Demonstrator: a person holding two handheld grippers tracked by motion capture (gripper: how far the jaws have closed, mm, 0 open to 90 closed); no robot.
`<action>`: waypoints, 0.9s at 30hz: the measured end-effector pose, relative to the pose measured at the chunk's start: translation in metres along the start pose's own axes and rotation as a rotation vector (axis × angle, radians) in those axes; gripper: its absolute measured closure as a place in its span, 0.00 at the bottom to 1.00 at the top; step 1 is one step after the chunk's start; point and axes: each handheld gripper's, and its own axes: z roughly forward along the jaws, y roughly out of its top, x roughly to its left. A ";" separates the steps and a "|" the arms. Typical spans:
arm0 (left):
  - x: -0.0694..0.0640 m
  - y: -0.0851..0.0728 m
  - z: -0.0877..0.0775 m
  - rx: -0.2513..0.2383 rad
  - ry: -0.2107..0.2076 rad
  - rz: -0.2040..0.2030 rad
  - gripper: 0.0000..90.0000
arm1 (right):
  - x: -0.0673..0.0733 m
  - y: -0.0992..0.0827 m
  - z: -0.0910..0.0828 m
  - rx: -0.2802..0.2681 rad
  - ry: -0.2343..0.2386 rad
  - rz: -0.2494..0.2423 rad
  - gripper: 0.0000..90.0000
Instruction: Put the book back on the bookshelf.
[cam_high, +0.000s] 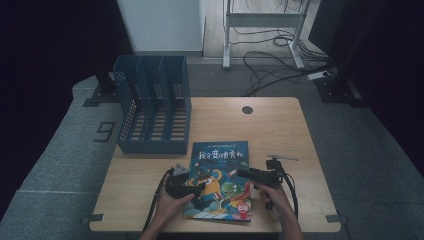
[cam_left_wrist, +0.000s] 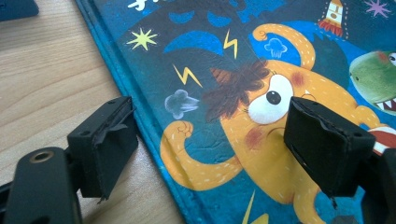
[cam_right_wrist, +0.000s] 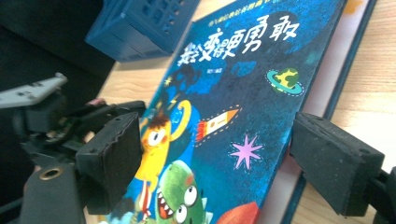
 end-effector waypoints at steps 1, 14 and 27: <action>0.000 0.000 0.000 0.002 0.005 0.006 0.19 | 0.001 -0.001 0.002 0.006 -0.017 -0.009 0.18; -0.002 0.000 0.001 0.006 0.018 0.023 0.19 | 0.000 -0.006 0.020 0.008 -0.161 -0.062 0.19; -0.003 -0.001 0.001 0.008 0.028 0.031 0.19 | 0.002 -0.007 0.027 0.000 -0.216 -0.080 0.21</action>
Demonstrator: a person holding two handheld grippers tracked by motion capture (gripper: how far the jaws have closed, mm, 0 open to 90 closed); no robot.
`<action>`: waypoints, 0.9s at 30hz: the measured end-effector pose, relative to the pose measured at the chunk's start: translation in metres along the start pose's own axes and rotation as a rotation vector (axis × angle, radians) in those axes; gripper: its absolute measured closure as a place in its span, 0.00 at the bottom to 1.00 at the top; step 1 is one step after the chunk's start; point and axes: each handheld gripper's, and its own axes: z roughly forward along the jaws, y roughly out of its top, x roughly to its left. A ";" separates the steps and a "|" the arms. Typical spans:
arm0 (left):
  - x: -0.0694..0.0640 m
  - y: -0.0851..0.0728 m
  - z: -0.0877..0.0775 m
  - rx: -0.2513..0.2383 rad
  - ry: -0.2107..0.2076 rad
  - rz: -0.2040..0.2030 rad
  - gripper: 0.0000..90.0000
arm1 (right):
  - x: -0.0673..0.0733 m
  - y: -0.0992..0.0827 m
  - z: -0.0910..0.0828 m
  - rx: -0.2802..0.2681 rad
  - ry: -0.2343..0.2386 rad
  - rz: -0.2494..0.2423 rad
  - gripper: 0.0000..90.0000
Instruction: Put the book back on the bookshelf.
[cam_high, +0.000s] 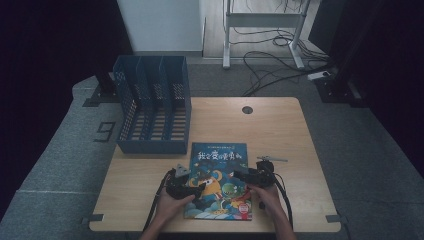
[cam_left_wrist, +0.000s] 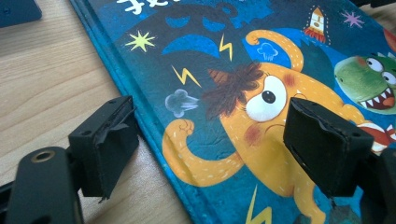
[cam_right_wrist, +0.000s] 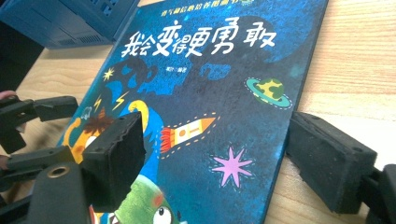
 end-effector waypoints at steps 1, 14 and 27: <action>-0.001 0.000 0.000 -0.001 0.002 0.001 0.19 | -0.001 0.001 -0.002 -0.006 0.014 0.013 0.22; 0.003 0.000 -0.001 -0.011 -0.026 -0.028 0.18 | -0.010 0.007 -0.018 -0.050 0.190 0.108 0.22; 0.006 0.000 -0.002 -0.012 -0.045 -0.042 0.18 | -0.013 0.007 -0.021 -0.042 0.230 0.124 0.25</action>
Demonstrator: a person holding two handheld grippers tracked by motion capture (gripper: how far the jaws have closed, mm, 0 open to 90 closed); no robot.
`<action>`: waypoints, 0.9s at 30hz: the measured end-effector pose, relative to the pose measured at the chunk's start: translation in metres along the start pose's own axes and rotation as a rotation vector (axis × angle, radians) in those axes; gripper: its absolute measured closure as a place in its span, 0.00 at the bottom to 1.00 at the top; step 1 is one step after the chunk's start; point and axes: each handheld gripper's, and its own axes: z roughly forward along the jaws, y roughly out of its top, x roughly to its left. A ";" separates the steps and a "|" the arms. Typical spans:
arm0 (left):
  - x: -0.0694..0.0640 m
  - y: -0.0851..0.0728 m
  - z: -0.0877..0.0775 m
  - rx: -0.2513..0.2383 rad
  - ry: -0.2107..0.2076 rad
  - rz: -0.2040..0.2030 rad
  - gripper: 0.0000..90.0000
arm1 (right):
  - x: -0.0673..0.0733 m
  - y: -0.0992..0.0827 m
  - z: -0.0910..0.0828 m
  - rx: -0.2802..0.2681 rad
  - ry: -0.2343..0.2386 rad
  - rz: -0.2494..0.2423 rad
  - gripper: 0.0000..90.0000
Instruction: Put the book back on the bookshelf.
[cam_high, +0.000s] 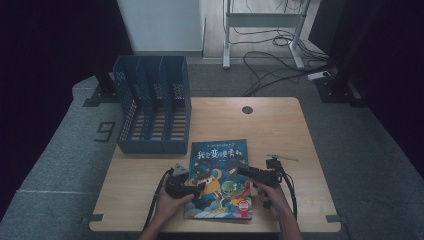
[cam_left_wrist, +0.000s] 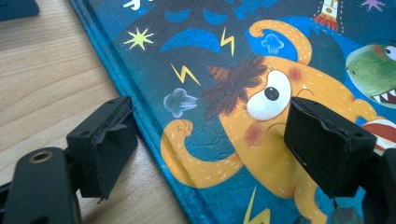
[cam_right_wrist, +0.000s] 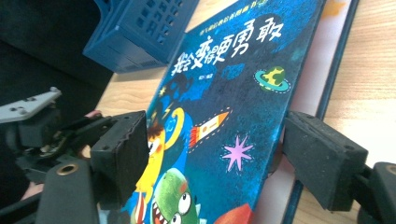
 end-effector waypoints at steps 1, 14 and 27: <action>0.001 0.000 0.000 -0.001 -0.003 -0.003 0.18 | 0.000 0.000 -0.001 -0.004 0.011 0.006 0.26; 0.004 0.000 -0.002 0.004 -0.029 -0.012 0.18 | 0.009 -0.003 0.015 0.009 -0.012 -0.053 0.39; 0.004 0.000 -0.002 0.007 -0.029 -0.009 0.18 | -0.003 0.011 0.030 0.003 -0.089 -0.153 0.58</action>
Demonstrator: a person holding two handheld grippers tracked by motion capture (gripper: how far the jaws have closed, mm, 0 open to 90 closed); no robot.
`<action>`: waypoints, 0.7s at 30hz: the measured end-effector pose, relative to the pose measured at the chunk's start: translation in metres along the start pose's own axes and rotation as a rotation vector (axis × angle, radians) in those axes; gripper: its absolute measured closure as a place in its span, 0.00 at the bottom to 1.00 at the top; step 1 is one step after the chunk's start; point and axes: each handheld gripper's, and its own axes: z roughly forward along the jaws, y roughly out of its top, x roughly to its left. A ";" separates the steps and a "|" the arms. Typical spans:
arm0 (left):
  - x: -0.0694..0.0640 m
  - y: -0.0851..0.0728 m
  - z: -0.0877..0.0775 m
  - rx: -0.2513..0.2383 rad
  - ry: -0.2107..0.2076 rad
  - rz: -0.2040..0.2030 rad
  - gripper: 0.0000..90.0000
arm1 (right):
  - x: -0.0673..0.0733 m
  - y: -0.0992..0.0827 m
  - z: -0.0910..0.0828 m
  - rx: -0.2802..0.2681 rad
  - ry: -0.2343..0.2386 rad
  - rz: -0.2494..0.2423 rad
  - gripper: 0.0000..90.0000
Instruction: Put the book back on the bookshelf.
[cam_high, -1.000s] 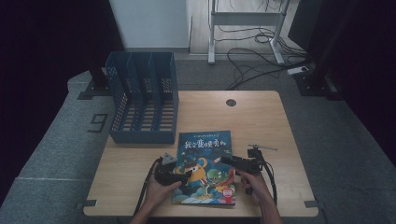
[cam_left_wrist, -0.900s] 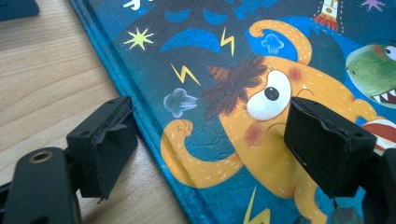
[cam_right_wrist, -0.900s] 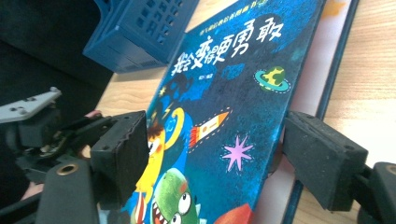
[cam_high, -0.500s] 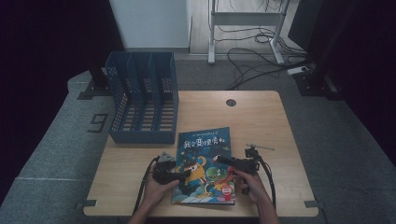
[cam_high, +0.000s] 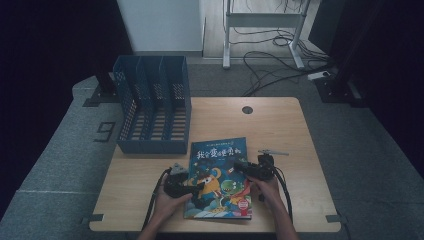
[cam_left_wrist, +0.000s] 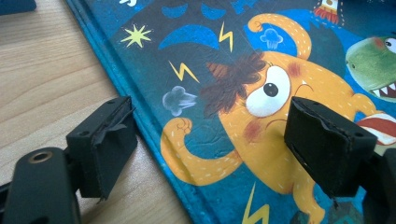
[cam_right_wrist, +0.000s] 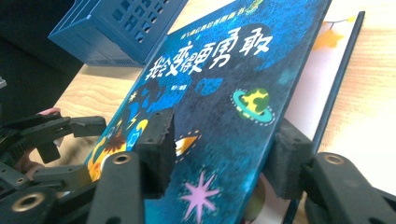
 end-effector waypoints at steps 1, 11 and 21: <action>0.000 0.000 0.000 0.000 0.002 0.001 0.18 | 0.000 0.000 0.000 0.000 0.000 0.000 0.58; -0.001 0.000 -0.001 -0.006 0.001 0.006 0.19 | -0.005 0.002 0.001 -0.017 0.022 0.017 0.63; -0.003 0.000 -0.003 -0.018 0.006 0.015 0.20 | -0.003 0.004 -0.005 -0.058 0.052 0.023 0.71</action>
